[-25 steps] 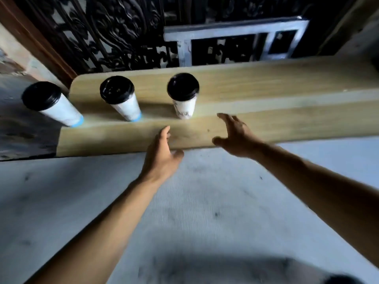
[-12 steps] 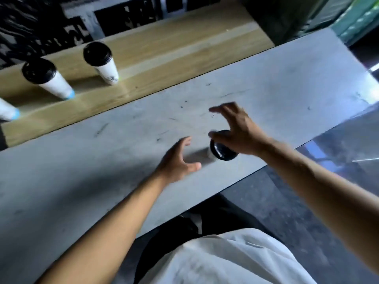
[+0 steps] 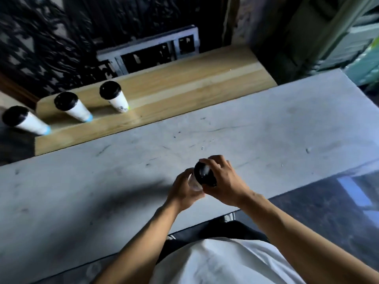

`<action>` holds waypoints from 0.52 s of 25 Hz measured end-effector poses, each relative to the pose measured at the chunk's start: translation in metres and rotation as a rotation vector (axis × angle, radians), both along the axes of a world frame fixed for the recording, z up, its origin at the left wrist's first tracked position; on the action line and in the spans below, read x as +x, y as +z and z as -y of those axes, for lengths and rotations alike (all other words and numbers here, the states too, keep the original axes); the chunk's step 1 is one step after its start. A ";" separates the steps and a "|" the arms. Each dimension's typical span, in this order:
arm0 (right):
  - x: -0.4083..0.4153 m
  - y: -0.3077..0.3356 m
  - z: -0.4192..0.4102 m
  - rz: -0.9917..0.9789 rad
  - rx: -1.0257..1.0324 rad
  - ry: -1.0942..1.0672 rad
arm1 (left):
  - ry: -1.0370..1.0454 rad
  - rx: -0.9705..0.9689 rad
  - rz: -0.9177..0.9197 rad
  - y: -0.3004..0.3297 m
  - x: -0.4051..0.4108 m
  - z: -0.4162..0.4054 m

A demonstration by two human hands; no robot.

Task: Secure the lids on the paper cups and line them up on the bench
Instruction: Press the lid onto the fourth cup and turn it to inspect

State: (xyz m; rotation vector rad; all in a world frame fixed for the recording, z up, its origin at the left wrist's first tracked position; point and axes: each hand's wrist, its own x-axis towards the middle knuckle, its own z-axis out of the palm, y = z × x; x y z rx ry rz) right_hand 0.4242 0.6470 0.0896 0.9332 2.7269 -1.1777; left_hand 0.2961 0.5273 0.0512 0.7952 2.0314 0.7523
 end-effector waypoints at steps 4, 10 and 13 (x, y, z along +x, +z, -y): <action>0.000 0.024 -0.051 -0.168 -0.419 -0.089 | 0.050 0.047 -0.109 0.053 0.007 0.001; -0.026 0.046 -0.055 -0.281 -0.934 -0.180 | -0.046 -0.167 -0.497 0.125 0.016 -0.001; -0.039 0.049 -0.040 -0.293 -1.017 -0.284 | -0.084 -0.200 -0.643 0.135 0.017 0.001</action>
